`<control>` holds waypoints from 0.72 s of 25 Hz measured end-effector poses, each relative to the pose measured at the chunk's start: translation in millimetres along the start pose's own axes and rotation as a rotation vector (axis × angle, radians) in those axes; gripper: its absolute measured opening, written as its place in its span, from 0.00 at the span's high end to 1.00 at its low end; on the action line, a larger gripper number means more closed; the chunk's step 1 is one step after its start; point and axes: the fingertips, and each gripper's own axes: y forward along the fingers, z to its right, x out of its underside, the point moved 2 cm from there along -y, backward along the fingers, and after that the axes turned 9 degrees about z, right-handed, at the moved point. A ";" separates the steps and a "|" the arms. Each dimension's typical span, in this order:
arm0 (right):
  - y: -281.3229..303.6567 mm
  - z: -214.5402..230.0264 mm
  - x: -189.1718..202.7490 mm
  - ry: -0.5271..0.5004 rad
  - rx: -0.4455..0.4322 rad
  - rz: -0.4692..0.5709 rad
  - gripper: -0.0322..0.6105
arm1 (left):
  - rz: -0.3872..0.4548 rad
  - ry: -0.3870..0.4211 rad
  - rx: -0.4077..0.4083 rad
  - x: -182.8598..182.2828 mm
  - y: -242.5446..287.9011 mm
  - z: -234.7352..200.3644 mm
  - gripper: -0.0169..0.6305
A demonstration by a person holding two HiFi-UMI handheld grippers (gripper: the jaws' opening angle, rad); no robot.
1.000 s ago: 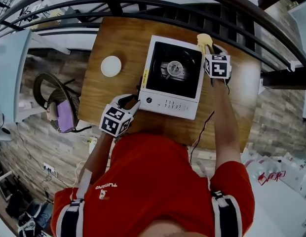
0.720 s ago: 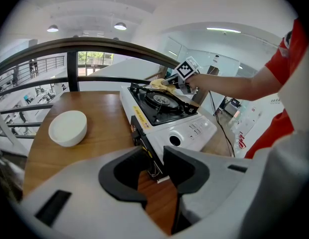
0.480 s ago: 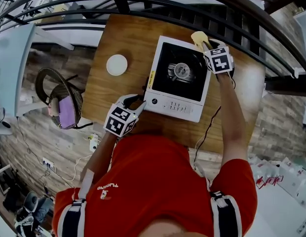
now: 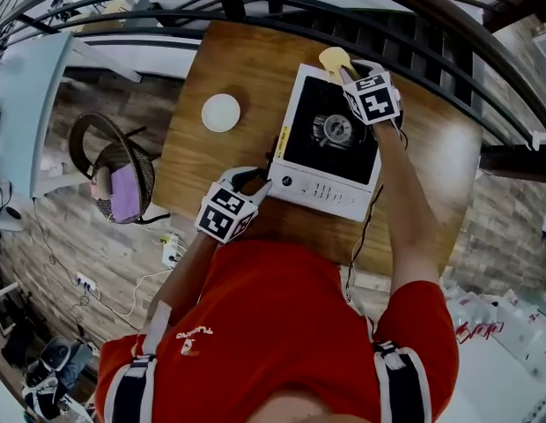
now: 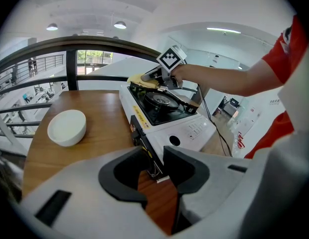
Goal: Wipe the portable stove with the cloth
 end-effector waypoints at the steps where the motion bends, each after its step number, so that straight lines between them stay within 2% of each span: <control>1: 3.5 -4.9 -4.0 -0.004 -0.009 0.005 0.82 | 0.001 -0.001 0.000 0.1 0.0 0.7 0.78; 18: 58.0 -74.7 -54.6 -0.088 -0.139 0.059 0.82 | 0.007 -0.005 0.011 2.1 0.7 -2.2 0.78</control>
